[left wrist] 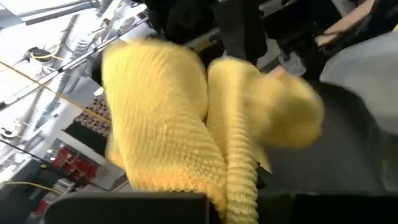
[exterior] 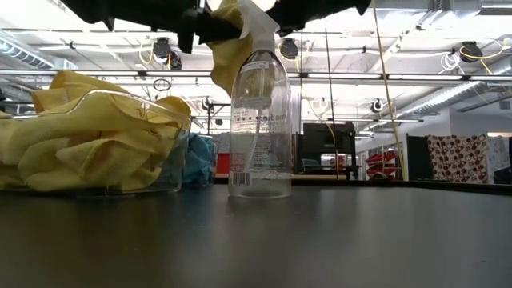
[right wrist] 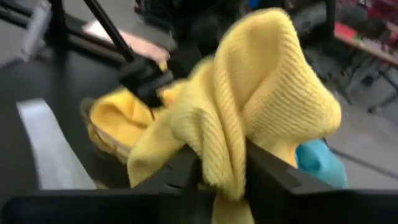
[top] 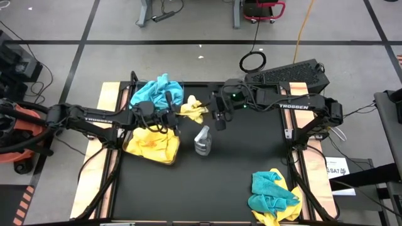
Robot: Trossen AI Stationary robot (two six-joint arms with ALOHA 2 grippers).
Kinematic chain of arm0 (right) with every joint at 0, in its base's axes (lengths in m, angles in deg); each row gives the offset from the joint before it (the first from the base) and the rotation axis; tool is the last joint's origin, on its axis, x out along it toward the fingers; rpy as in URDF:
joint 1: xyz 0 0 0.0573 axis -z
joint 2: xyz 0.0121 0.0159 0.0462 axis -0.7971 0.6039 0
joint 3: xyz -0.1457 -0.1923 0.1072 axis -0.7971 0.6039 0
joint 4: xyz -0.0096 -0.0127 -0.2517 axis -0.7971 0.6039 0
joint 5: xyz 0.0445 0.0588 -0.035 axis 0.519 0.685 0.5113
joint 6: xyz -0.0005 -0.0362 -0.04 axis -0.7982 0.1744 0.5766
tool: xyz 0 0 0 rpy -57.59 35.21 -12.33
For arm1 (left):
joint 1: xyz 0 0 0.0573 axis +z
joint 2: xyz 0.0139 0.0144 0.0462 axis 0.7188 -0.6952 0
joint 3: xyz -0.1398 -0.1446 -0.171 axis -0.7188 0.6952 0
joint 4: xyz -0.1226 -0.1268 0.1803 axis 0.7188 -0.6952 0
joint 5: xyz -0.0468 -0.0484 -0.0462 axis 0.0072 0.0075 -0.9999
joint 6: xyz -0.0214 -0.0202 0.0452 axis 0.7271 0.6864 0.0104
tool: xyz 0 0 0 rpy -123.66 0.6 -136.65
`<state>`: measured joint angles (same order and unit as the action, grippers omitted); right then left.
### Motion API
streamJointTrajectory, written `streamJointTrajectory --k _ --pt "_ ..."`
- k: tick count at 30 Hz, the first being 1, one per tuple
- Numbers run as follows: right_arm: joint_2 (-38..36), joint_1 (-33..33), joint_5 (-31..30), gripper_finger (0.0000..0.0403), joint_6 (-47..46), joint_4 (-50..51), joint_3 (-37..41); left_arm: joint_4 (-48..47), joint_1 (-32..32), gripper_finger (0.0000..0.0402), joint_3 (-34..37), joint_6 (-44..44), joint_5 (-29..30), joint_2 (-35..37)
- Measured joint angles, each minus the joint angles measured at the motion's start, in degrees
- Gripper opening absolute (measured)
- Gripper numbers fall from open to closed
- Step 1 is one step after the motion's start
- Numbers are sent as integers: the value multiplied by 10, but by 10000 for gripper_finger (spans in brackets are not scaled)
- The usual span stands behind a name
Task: Sort microfiber towel by color & place in baskets
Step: Put the yellow microfiber cloth into the bottom transparent bin
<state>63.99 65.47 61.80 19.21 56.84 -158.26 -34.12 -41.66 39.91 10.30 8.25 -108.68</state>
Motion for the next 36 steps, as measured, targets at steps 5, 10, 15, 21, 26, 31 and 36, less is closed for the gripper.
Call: streamJointTrajectory --k 5,10,15,21,26,31,36 --pt "0 1 -32 195 -3 39 0 -79 -12 9 -11 -26 37 34" --pt "0 2 -84 263 3 60 0 -212 -35 8 -39 -17 69 92" --pt "0 5 -111 289 13 67 0 -380 -62 8 -84 45 73 153" --pt "0 17 -111 282 14 68 0 -544 -97 8 -147 159 60 214" --pt "0 21 -111 274 13 74 0 -615 -113 8 -169 271 -9 243" --pt "0 21 -110 268 15 75 0 -721 -122 8 -169 354 -21 234" --pt "0 20 -110 265 15 75 0 -797 -129 8 -163 385 -21 198"
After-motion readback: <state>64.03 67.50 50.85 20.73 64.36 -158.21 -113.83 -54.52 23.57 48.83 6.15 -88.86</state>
